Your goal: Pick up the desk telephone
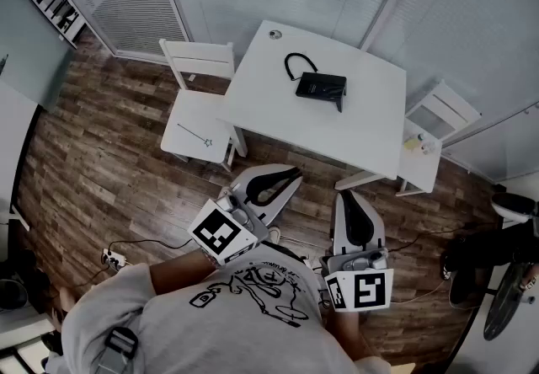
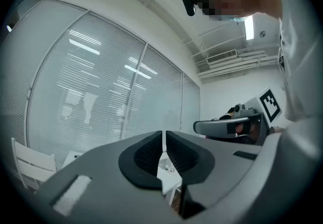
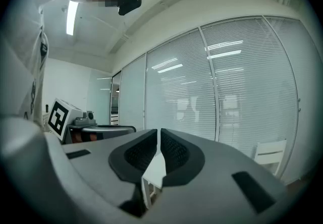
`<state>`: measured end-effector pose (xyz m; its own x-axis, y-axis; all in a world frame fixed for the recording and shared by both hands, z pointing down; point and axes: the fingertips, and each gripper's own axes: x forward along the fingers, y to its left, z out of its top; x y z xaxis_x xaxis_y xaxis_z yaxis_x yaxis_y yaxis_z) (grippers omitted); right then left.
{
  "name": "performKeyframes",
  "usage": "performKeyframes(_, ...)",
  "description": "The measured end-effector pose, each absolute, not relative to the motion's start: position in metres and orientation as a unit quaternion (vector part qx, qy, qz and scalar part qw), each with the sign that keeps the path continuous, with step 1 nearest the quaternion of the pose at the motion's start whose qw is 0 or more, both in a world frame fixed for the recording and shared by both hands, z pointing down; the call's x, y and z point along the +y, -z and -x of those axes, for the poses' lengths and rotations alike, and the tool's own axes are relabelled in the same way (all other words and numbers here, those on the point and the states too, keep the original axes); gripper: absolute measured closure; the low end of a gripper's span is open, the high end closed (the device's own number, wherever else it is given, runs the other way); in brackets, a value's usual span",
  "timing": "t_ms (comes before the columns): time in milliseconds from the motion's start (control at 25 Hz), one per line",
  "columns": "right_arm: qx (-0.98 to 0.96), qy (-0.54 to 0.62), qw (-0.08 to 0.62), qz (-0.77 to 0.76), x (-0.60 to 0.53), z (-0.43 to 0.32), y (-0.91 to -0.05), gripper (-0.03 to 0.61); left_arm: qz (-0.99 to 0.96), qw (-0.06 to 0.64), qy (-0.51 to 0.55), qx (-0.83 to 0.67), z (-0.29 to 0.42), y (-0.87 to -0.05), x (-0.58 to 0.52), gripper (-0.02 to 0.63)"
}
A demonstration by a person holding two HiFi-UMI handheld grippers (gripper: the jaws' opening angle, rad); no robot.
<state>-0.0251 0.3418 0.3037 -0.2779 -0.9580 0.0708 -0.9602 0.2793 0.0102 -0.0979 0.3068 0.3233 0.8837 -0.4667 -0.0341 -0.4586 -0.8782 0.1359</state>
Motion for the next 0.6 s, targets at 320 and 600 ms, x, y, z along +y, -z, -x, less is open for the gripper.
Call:
performKeyframes(320, -0.795, -0.034, 0.025, -0.605, 0.344, -0.015, -0.314, 0.557, -0.967, 0.07, 0.029, -0.244, 0.063, -0.331, 0.305, 0.592)
performKeyframes(600, -0.793, -0.054, 0.018, -0.607, 0.334, -0.036, -0.322, 0.557, -0.966, 0.079, 0.018, -0.244, 0.048, -0.34, 0.295, 0.592)
